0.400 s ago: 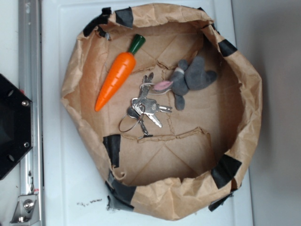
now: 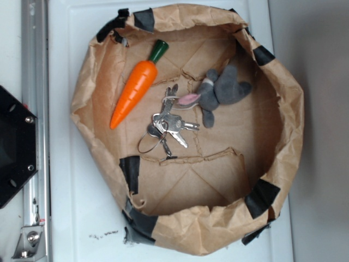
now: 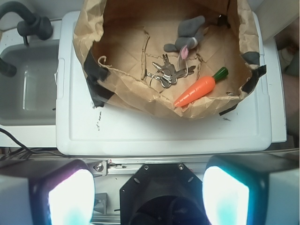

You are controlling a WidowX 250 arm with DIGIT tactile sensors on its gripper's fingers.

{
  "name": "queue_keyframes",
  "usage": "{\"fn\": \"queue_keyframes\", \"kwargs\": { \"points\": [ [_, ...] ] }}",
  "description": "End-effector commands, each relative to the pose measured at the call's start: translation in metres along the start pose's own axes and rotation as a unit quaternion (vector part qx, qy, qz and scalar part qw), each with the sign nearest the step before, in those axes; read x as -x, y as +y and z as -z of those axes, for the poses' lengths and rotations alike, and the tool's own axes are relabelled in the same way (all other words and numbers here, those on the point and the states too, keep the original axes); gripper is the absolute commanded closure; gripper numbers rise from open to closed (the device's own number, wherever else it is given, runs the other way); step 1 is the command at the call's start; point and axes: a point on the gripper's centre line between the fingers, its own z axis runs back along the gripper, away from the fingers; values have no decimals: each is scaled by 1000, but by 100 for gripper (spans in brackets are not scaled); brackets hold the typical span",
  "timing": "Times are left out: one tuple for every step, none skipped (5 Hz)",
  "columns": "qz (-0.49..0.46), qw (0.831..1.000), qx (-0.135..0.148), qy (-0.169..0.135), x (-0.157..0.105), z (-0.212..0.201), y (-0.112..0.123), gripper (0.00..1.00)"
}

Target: Grab the silver keys.

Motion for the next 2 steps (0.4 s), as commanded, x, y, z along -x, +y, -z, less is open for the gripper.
{"fn": "queue_keyframes", "kwargs": {
  "points": [
    [-114, 993, -33, -23, -57, 23, -1, 0],
    [-163, 985, -38, -48, -73, 39, 7, 0]
  ]
}}
